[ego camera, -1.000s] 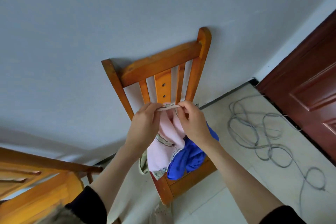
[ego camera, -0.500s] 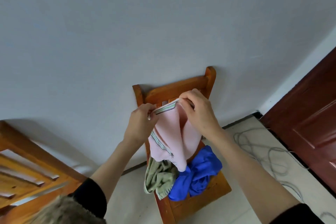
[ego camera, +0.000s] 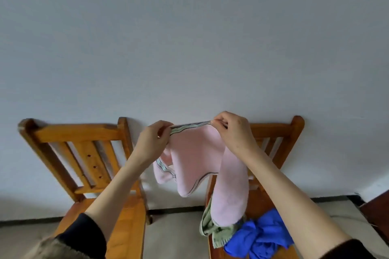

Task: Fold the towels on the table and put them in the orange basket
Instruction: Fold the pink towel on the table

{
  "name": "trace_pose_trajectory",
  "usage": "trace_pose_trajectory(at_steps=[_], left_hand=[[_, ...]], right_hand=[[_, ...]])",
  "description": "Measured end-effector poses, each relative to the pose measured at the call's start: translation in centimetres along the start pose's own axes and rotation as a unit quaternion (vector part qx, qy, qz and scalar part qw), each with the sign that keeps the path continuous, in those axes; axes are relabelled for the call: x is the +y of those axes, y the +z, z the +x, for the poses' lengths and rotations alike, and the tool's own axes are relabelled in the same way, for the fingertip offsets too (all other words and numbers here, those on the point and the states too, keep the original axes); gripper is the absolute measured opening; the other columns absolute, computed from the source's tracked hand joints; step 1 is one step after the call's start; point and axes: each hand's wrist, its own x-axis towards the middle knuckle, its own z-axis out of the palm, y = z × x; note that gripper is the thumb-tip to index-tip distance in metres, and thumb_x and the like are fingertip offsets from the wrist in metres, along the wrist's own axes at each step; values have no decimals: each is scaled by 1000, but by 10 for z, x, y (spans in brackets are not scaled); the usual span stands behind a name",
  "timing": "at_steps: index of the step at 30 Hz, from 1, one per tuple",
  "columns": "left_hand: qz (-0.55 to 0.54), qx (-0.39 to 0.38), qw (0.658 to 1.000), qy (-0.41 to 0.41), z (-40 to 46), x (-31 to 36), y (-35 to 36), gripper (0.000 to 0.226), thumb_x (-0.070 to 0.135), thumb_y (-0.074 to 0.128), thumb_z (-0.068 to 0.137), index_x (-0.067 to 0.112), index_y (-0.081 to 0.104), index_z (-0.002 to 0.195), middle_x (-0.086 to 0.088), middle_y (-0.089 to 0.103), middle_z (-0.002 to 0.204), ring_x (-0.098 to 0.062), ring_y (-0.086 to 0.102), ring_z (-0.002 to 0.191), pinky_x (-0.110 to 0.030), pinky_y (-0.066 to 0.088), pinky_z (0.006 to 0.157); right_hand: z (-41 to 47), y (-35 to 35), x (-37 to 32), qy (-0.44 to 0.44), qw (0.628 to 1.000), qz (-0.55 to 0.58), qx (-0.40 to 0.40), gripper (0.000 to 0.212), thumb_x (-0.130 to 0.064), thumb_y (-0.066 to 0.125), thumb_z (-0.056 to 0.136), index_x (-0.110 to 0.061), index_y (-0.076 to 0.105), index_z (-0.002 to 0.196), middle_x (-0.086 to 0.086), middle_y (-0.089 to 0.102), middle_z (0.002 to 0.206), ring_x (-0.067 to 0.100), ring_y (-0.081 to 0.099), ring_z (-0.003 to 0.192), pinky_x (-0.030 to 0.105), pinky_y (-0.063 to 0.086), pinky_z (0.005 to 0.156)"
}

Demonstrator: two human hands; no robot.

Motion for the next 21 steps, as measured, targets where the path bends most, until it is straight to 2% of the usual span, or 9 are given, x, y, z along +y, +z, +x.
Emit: trace_pose_trajectory(at_steps=[4, 6, 8, 9, 11, 13, 16, 18, 21], left_hand=[[59, 41, 997, -18, -41, -27, -71, 17, 13, 52, 94, 9, 66, 102, 1, 63, 86, -11, 54, 75, -5, 38, 60], [85, 77, 993, -41, -62, -39, -108, 14, 12, 52, 94, 10, 65, 97, 3, 62, 82, -10, 54, 72, -7, 40, 60], [108, 123, 984, -72, -82, -50, -142, 12, 11, 52, 93, 11, 64, 93, 9, 58, 77, -6, 51, 69, -6, 38, 60], [121, 149, 977, -91, -93, -56, -161, 12, 10, 52, 93, 10, 64, 91, 8, 57, 77, -6, 50, 69, -7, 36, 60], [143, 197, 961, -129, -114, -68, -194, 13, 9, 51, 93, 9, 64, 91, 2, 59, 85, -12, 50, 73, -12, 33, 60], [154, 249, 941, -170, -138, -78, -226, 14, 10, 51, 93, 12, 65, 91, 2, 58, 91, -8, 51, 74, -11, 35, 62], [179, 322, 905, -212, -180, -89, -266, 13, 11, 53, 93, 14, 66, 93, 3, 56, 92, -3, 49, 75, -7, 34, 66], [201, 356, 881, -236, -210, -93, -289, 14, 12, 53, 93, 12, 66, 97, 2, 56, 94, -5, 48, 76, -2, 33, 67], [224, 396, 847, -274, -256, -97, -317, 15, 14, 52, 94, 14, 66, 99, 3, 58, 92, -4, 49, 75, -3, 34, 65]], right_hand=[[0, 40, -49, -26, 995, 14, -100, 11, -14, 59, 86, -6, 66, 83, 1, 62, 84, 15, 55, 81, 20, 36, 67], [-1, 66, -76, -65, 985, -8, -161, 13, -11, 53, 89, -7, 65, 87, 2, 56, 86, 19, 54, 83, 21, 35, 66], [-3, 90, -103, -99, 977, 7, -187, 15, -11, 51, 90, -9, 65, 86, -1, 53, 80, 16, 52, 74, 17, 35, 59], [-4, 103, -120, -111, 974, 33, -195, 14, -13, 53, 91, -12, 64, 82, -4, 53, 75, 11, 51, 68, 12, 34, 53], [-6, 128, -152, -114, 968, 95, -203, 19, -22, 60, 90, -16, 58, 72, -9, 53, 64, 4, 49, 58, 8, 37, 48], [-7, 152, -183, -127, 956, 140, -226, 33, -36, 65, 86, -18, 52, 62, -9, 49, 54, 6, 45, 50, 13, 34, 45], [-13, 187, -228, -201, 935, 130, -260, 44, -52, 60, 83, -18, 47, 58, -6, 47, 51, 11, 42, 49, 29, 32, 50], [-18, 209, -259, -245, 917, 145, -279, 39, -46, 60, 86, -20, 47, 60, -7, 47, 52, 8, 44, 51, 26, 32, 52], [-29, 239, -305, -289, 879, 176, -335, 22, -25, 61, 89, -21, 50, 71, -11, 51, 62, 9, 48, 61, 11, 35, 52]])
